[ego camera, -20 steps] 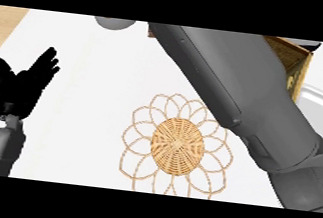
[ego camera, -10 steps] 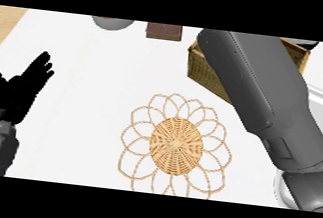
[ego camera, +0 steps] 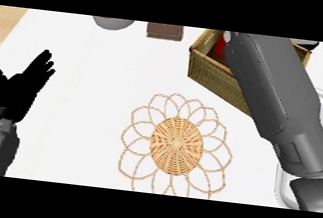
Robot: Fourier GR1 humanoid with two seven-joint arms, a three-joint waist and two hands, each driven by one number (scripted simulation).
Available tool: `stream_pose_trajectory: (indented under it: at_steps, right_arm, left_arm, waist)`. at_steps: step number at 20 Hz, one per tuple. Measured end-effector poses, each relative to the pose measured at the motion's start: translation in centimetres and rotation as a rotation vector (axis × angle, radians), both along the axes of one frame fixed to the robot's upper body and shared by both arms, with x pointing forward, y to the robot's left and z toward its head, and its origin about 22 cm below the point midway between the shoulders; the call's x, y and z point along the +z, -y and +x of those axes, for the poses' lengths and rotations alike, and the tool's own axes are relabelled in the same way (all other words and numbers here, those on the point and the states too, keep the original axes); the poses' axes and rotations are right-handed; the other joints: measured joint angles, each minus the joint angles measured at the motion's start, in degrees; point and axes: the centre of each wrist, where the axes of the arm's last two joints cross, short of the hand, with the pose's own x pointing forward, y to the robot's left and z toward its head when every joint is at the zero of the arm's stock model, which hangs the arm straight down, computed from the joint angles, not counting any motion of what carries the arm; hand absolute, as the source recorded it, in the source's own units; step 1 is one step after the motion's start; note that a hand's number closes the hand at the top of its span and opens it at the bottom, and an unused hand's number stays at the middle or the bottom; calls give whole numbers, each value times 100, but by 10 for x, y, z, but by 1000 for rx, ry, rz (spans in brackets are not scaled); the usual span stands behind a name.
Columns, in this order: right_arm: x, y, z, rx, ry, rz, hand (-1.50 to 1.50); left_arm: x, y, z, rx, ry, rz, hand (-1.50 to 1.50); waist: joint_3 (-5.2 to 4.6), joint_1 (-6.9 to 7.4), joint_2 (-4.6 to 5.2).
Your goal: Pick the can from the placemat and place it in the basket
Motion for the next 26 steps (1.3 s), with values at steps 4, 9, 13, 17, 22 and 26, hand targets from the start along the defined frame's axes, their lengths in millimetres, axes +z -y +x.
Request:
stream_pose_trajectory:
  at_steps: [4,9,13,17,22,26]
  right_arm:
    - [-6,8,2,4,12,30,-150]
    - [-1,14,2,11,75,76,-150]
    - [14,34,-3,-41,186,181,-150]
    - [28,66,-16,-94,295,301,-150]
    - [26,107,-55,-110,362,420,-150]
    - [16,144,-97,-85,331,447,-150]
  left_arm:
    - [3,-1,-2,-4,0,2,0]
    - [-2,6,-6,1,0,-1,0]
    - [0,1,-5,17,-2,0,0]
    - [-3,-4,-10,30,-10,-1,0]
    - [-4,-6,-14,46,-22,-3,0]
    - [-5,-8,-17,56,-20,1,0]
  waist:
    - [0,23,3]
    - [-1,29,6]
    - [2,-56,-23]
    - [5,-154,-63]
    - [6,-261,-95]
    - [6,-311,-100]
